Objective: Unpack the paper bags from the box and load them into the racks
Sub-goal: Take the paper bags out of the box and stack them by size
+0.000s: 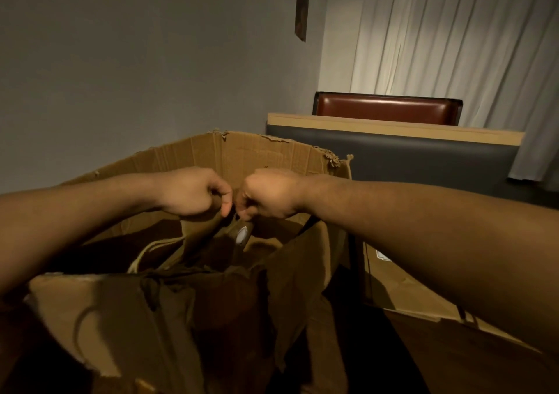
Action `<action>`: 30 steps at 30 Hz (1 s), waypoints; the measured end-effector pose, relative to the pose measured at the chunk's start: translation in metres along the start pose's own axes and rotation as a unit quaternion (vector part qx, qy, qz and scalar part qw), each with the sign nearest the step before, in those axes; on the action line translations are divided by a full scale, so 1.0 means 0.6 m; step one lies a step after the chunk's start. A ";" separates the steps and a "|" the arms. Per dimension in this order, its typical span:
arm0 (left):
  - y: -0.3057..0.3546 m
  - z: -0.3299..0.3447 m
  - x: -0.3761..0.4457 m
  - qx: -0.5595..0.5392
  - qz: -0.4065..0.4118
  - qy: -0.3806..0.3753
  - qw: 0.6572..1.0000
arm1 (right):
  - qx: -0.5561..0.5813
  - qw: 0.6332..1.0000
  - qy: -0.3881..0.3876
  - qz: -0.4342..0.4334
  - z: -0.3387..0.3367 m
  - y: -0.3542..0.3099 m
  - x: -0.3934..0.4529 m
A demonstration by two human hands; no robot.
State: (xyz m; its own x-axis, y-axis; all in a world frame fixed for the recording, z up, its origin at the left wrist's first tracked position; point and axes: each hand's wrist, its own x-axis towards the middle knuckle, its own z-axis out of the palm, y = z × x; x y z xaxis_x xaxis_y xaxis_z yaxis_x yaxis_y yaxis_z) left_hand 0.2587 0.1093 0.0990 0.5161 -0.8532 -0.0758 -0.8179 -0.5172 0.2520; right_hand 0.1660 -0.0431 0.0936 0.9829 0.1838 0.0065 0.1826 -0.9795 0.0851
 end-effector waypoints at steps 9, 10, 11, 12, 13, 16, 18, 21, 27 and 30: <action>0.010 -0.031 -0.014 -0.244 0.002 0.046 0.969 | 0.081 0.964 0.250 0.045 -0.010 0.010 -0.019; 0.012 -0.031 -0.011 -0.227 0.006 0.024 0.974 | 0.085 0.960 0.264 0.046 -0.014 0.008 -0.020; 0.016 -0.029 -0.009 -0.211 0.004 0.016 0.977 | 0.094 0.957 0.270 0.044 -0.017 0.005 -0.020; 0.022 -0.029 -0.010 -0.195 -0.002 0.017 0.981 | 0.102 0.956 0.270 0.043 -0.020 0.003 -0.021; 0.025 -0.032 -0.011 -0.184 -0.014 0.039 0.982 | 0.114 0.955 0.270 0.050 -0.023 0.002 -0.022; 0.028 -0.054 -0.026 -0.215 -0.047 0.166 0.961 | 0.191 0.926 0.304 0.118 -0.036 0.007 -0.040; 0.029 -0.072 -0.044 -0.329 -0.045 0.231 0.915 | 0.264 0.890 0.320 0.188 -0.040 0.018 -0.055; 0.059 -0.101 -0.081 -0.407 -0.004 0.283 0.868 | 0.453 0.805 0.329 0.198 -0.059 0.016 -0.092; 0.200 -0.142 -0.154 -0.481 0.097 0.302 0.817 | 0.595 0.656 0.454 0.098 -0.148 -0.019 -0.203; 0.267 -0.123 -0.160 -0.509 0.126 0.291 0.800 | 0.635 0.621 0.450 0.098 -0.154 -0.022 -0.293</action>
State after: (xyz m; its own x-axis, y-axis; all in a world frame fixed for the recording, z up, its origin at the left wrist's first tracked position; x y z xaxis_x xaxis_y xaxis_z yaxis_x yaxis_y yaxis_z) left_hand 0.0969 0.1132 0.2179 0.6408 -0.5914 0.4895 -0.4363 0.2441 0.8661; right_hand -0.0113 -0.0550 0.1837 0.6837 -0.5368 0.4944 0.4925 -0.1605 -0.8554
